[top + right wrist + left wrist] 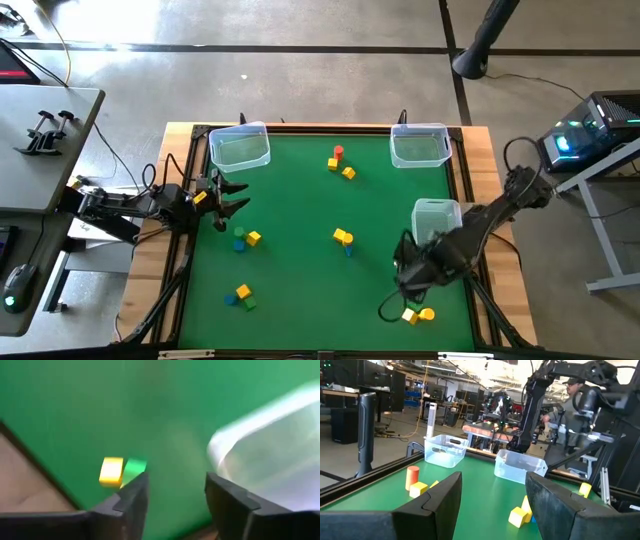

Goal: Sort blocks by size
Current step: Put the yellow cylindrical block into the bottom transparent bin

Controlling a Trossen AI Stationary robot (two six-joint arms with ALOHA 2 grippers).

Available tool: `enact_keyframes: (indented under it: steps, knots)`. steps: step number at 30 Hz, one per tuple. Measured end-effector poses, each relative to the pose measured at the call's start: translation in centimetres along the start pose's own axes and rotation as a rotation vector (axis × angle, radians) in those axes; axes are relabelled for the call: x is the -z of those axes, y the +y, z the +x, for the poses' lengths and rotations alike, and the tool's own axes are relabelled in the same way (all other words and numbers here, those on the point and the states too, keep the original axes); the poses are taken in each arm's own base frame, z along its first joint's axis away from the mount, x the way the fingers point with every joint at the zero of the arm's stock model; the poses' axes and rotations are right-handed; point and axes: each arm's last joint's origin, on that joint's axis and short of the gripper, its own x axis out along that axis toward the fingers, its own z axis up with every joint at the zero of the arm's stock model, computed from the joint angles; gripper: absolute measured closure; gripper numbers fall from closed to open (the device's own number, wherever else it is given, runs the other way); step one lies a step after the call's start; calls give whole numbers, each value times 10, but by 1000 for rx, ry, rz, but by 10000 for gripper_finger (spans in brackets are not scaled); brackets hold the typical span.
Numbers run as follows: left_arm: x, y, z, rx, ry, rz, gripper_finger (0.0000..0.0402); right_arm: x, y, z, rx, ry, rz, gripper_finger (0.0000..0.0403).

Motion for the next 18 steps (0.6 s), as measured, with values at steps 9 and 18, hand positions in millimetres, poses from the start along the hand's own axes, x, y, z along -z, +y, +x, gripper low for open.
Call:
enact_keyframes:
  steps: [9,18]
  knots:
    - [2,0,0,-3,20,6,195,38,27,39,-32,143,169,169]
    - [5,1,0,-2,50,-2,195,48,33,62,-82,219,370,168]
